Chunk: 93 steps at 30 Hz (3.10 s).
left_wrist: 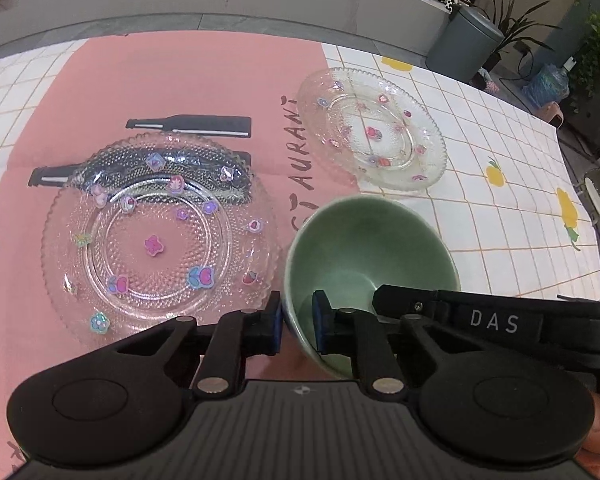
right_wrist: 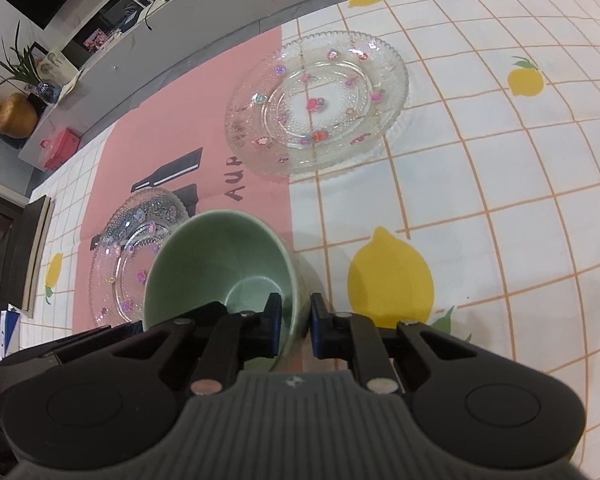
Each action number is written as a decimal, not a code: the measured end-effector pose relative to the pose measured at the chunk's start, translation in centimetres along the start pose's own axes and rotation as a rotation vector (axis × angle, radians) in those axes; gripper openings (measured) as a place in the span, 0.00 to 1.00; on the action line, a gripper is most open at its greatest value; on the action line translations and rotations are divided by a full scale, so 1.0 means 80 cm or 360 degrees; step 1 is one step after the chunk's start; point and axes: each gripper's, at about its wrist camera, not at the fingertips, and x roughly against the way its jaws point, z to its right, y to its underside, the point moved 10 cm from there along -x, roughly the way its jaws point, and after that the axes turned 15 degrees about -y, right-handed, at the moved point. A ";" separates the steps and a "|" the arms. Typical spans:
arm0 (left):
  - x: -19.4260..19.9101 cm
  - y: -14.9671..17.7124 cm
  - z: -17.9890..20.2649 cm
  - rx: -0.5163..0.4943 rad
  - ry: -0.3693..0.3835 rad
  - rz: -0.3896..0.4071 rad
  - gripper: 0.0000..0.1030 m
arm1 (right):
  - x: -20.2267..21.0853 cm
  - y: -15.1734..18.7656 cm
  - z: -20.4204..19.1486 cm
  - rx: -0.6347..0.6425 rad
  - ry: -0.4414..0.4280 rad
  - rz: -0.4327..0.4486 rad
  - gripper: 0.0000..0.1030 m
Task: Organize plates and bowls
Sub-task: 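Lift the pale green bowl with both grippers toward the steel bowl stack, then lower the pale green bowl into the orange bowl with both grippers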
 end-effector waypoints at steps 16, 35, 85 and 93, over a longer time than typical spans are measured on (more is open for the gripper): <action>0.050 0.001 -0.003 -0.0042 -0.0016 0.0121 0.16 | 0.044 0.004 -0.035 0.0082 0.0029 0.0084 0.13; 0.193 0.018 0.011 -0.0089 -0.0028 0.0336 0.16 | 0.175 0.043 -0.109 0.0180 -0.0050 0.0295 0.12; 0.185 0.186 0.039 -0.0213 0.0020 0.0144 0.18 | 0.202 0.215 -0.050 0.0147 0.0093 0.0156 0.12; 0.178 0.189 0.038 -0.0240 -0.0005 0.0117 0.18 | 0.194 0.220 -0.045 0.0143 0.0109 0.0123 0.13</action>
